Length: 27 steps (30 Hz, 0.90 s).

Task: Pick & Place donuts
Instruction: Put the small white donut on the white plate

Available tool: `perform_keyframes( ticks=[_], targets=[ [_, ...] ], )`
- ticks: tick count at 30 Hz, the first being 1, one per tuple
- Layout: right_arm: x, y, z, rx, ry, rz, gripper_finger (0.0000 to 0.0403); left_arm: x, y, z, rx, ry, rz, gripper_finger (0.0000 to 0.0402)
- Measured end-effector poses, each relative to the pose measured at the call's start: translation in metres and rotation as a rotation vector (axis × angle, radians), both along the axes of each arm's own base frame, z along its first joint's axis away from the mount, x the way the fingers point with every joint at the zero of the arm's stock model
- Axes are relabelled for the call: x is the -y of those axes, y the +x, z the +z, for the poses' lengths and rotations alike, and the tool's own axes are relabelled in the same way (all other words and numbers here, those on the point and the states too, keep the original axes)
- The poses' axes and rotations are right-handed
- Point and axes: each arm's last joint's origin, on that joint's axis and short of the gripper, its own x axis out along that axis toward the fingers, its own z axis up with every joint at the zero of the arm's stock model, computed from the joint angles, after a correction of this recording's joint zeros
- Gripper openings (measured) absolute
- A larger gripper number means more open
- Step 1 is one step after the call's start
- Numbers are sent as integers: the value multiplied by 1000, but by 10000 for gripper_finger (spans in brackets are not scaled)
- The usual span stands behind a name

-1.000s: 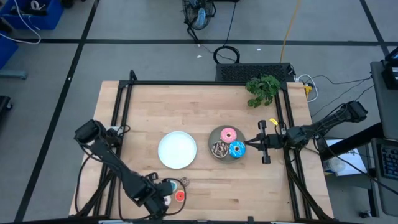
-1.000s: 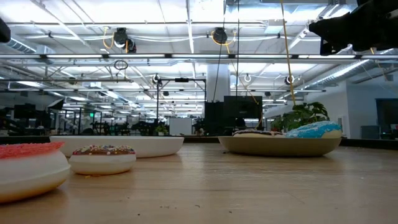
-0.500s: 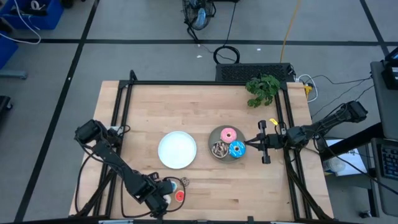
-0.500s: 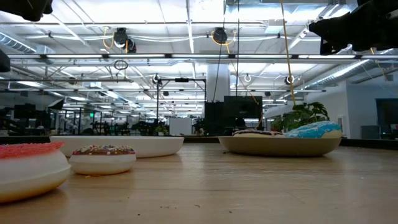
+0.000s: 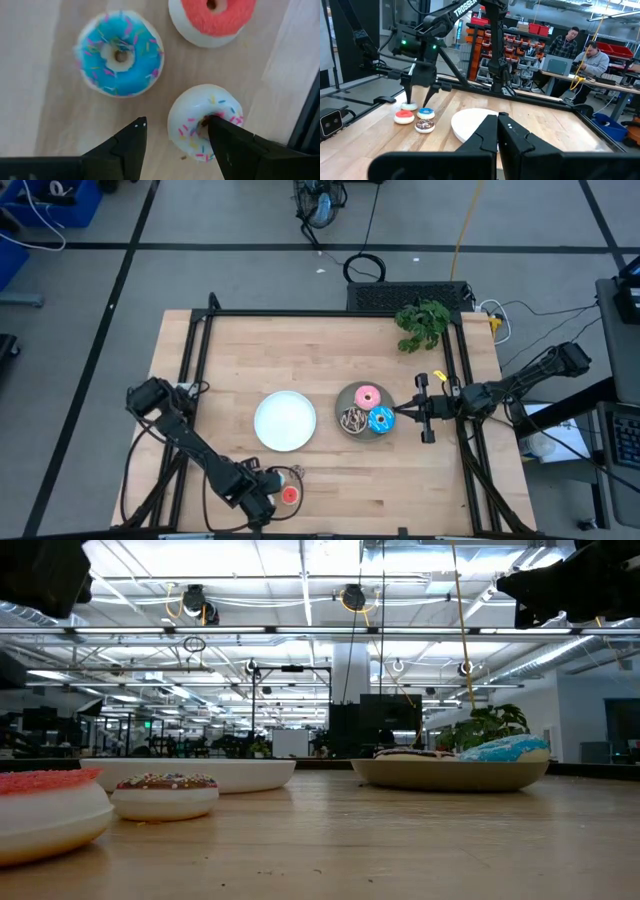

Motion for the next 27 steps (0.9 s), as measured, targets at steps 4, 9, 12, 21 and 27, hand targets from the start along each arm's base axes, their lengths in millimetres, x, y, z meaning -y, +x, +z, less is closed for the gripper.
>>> perform_keyframes(
  ticks=[4,9,12,21,27],
  targets=[
    [0,0,0,1,0,0,0,1,2,-5,-5,-2,-11,214],
    [0,0,0,1,0,0,0,0,2,-5,3,22,-15,214],
    [0,0,0,0,0,0,0,0,2,-6,9,36,-12,212],
    [0,0,0,-3,-1,0,0,0,2,-6,-2,29,-18,100],
    [0,0,-1,-6,-2,0,0,0,1,-7,-34,-4,-32,12]
  ],
)
